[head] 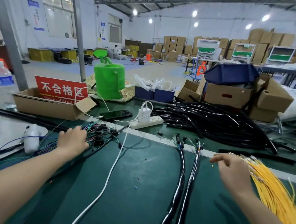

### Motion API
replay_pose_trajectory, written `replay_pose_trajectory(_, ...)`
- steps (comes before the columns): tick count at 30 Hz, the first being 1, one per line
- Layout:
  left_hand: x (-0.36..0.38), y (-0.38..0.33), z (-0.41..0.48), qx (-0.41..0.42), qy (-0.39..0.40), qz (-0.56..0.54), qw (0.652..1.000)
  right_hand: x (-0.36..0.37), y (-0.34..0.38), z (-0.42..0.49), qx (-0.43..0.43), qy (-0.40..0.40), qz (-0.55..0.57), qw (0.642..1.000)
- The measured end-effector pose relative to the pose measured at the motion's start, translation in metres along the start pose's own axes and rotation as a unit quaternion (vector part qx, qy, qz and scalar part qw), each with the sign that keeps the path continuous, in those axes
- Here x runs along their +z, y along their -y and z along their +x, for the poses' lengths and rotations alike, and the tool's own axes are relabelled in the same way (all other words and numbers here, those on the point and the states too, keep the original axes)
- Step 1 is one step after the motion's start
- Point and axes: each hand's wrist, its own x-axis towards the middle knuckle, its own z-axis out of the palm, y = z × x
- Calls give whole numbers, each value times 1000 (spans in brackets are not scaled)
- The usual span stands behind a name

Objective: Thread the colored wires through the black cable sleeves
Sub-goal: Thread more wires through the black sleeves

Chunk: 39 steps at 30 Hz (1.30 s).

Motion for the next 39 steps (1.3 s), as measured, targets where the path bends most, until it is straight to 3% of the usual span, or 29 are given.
replay_pose_trajectory(3,-11,0,-2,19,3,-39,999,-3,-1,-3,4,-2,28,1000)
replay_pose_trajectory(7,-32,7,-4,33,-79,-82,993,-5,2,-8,3,-3,54,999)
replay_pose_trajectory(9,-58,14,-1,47,-156,-155,974,-6,4,-12,-13,0,54,998)
replay_pose_trajectory(12,-114,23,15,61,-250,-299,919,-7,4,-17,-15,2,58,998)
replay_pose_trajectory(14,-146,29,25,85,-209,-354,908,-6,4,-19,0,10,71,997)
replay_pose_trajectory(18,-155,24,28,146,-4,-245,959,-2,2,-25,20,18,77,997)
replay_pose_trajectory(21,-115,13,23,113,81,-270,953,0,-1,-36,30,34,85,995)
replay_pose_trajectory(23,-92,9,21,67,114,-341,931,-2,-6,-42,33,45,79,995)
replay_pose_trajectory(27,-74,4,22,64,89,-359,927,-10,-16,-50,33,56,47,997)
replay_pose_trajectory(31,-95,-18,22,55,89,-472,875,-8,-19,-57,43,63,19,997)
replay_pose_trajectory(36,-150,-54,22,162,51,-497,851,4,-2,-64,-26,30,-7,999)
replay_pose_trajectory(39,-187,-79,17,232,61,-481,843,10,26,-64,-15,42,68,997)
